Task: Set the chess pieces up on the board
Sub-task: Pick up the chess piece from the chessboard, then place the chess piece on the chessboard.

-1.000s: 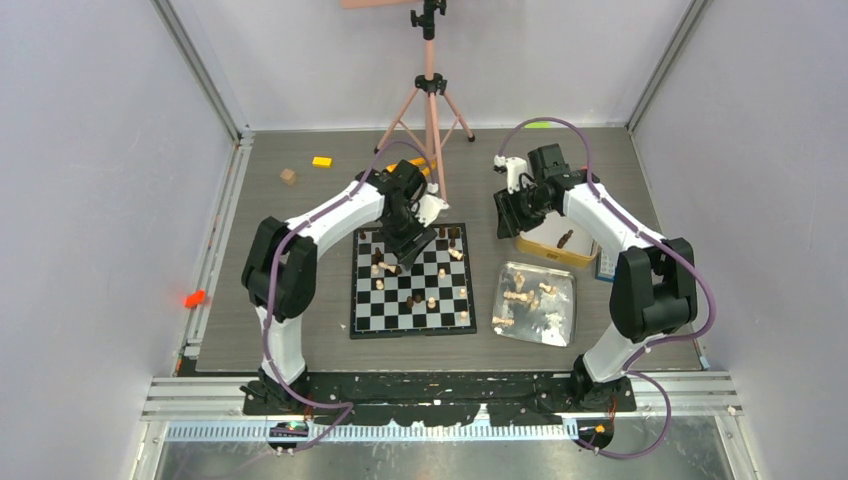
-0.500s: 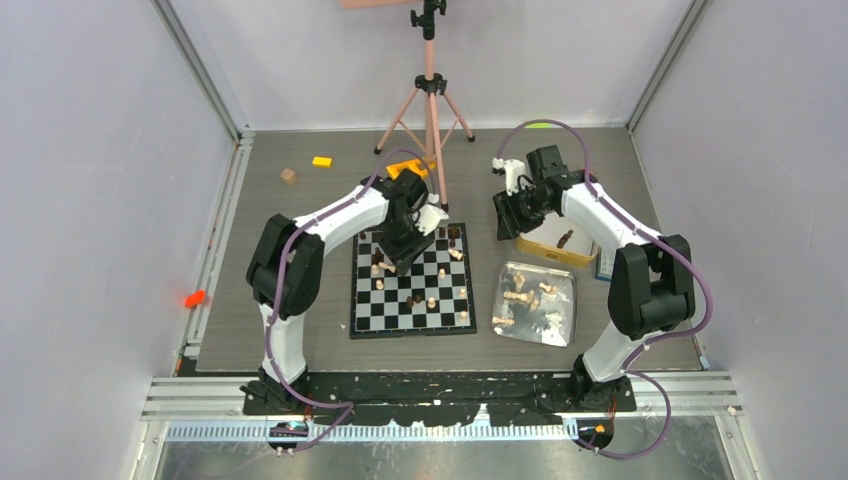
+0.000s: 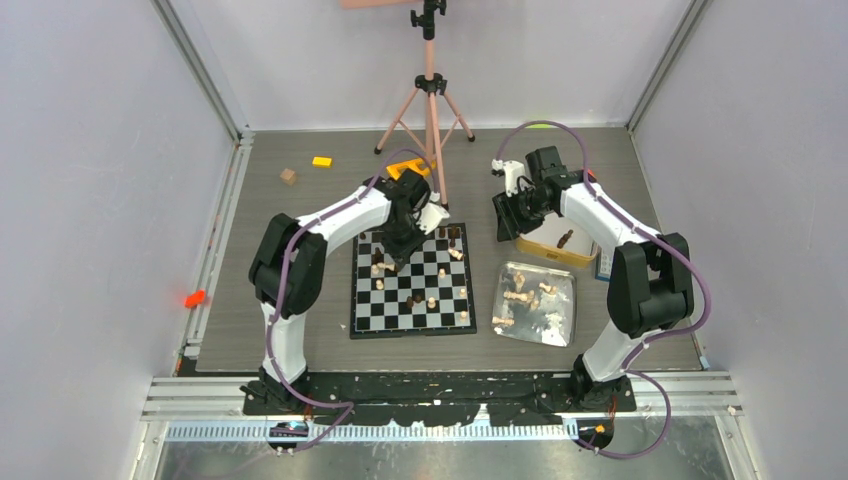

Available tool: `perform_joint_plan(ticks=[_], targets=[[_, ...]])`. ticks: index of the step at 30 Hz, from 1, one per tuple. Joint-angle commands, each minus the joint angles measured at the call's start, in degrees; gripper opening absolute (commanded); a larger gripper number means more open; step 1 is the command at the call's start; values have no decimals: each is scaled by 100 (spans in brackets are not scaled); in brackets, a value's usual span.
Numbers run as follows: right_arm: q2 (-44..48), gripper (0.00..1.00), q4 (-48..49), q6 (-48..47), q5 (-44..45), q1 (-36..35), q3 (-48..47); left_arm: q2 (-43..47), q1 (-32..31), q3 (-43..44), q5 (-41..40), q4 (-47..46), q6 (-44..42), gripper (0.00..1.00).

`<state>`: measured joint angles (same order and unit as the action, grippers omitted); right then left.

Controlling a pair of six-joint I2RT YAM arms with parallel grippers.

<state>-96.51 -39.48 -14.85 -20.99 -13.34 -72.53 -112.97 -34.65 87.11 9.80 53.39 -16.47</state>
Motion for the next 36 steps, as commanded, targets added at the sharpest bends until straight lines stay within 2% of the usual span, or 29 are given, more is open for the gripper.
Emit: perform_joint_plan(ticks=[1, 17, 26, 30, 33, 36], targets=[[-1, 47, 11, -70, -76, 33, -34, 39, 135, 284, -261, -175, 100, 8], [57, 47, -16, -53, -89, 34, -19, -339, 534, 798, -495, -253, 450, 6], [59, 47, -15, -40, -87, 42, -5, -432, 539, 798, -329, -99, 452, 10], [45, 47, -24, -44, -104, 42, -15, -372, 539, 755, -310, -100, 461, 22], [31, 48, -31, -34, -121, 43, -14, -279, 539, 746, -288, -93, 470, 37], [21, 47, -44, -34, -132, 38, -22, -125, 539, 693, -268, -108, 461, 48]])
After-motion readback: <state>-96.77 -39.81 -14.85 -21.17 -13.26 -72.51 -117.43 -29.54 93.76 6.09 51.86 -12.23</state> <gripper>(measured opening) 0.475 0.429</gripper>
